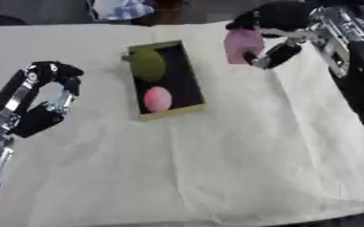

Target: Pick up objects on the table and place them in the box.

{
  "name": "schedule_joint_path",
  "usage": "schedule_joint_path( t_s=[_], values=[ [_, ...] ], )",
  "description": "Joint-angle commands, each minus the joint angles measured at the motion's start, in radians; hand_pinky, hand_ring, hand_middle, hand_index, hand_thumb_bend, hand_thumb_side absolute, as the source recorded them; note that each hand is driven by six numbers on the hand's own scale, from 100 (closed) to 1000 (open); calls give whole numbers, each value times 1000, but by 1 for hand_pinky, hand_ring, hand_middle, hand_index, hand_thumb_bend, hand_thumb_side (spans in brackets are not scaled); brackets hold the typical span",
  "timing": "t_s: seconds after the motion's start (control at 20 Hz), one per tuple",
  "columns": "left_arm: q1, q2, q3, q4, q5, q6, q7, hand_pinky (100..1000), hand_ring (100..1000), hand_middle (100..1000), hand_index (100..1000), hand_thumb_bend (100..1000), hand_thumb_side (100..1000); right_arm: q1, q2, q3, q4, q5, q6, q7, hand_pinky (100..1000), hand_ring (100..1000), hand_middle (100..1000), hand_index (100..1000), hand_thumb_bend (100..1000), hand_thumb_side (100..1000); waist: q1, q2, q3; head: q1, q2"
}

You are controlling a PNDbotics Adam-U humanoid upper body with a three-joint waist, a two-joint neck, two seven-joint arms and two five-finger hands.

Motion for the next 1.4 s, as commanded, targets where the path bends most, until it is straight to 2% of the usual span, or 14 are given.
schedule_joint_path(
  t_s=[0.05, 0.35, 0.45, 0.75, 0.9, 1.25, 1.4],
  values=[
    [-15, 6, 4, -14, 8, -2, -6, 709, 538, 552, 729, 100, 630, -49, 45, -14, -3, 0, 15, 15, 841, 829, 697, 1000, 100, 400, 8, -31, 6, -11, -2],
    [-21, -6, -1, -18, 14, -4, -12, 710, 537, 551, 729, 100, 631, -70, 162, -22, 83, 72, 19, 20, 841, 829, 712, 1000, 100, 391, 18, -26, 30, -26, -2],
    [-22, -9, -1, -19, 15, -4, -13, 710, 537, 551, 729, 100, 630, -66, 194, -30, 109, 107, 27, 16, 842, 831, 743, 1000, 100, 390, 19, -25, 35, -28, -2],
    [-20, -15, 0, -21, 17, -4, -13, 711, 536, 549, 729, 100, 635, -53, 233, -48, 147, 219, 40, -30, 856, 883, 928, 1000, 100, 425, 17, -23, 44, -27, -2],
    [-20, -17, 0, -20, 18, -4, -14, 711, 535, 548, 729, 100, 636, -51, 239, -56, 151, 275, 32, -64, 869, 911, 1000, 1000, 100, 533, 14, -23, 45, -27, -2],
    [-17, -18, 1, -19, 18, -4, -14, 711, 535, 547, 728, 100, 637, -50, 245, -66, 166, 327, 5, -126, 904, 962, 1000, 1000, 100, 723, 12, -25, 47, -27, -2],
    [-16, -18, 0, -18, 18, -4, -14, 712, 535, 547, 728, 100, 638, -51, 244, -62, 168, 320, -5, -128, 925, 995, 1000, 1000, 100, 756, 11, -25, 46, -27, -2]
  ],
)
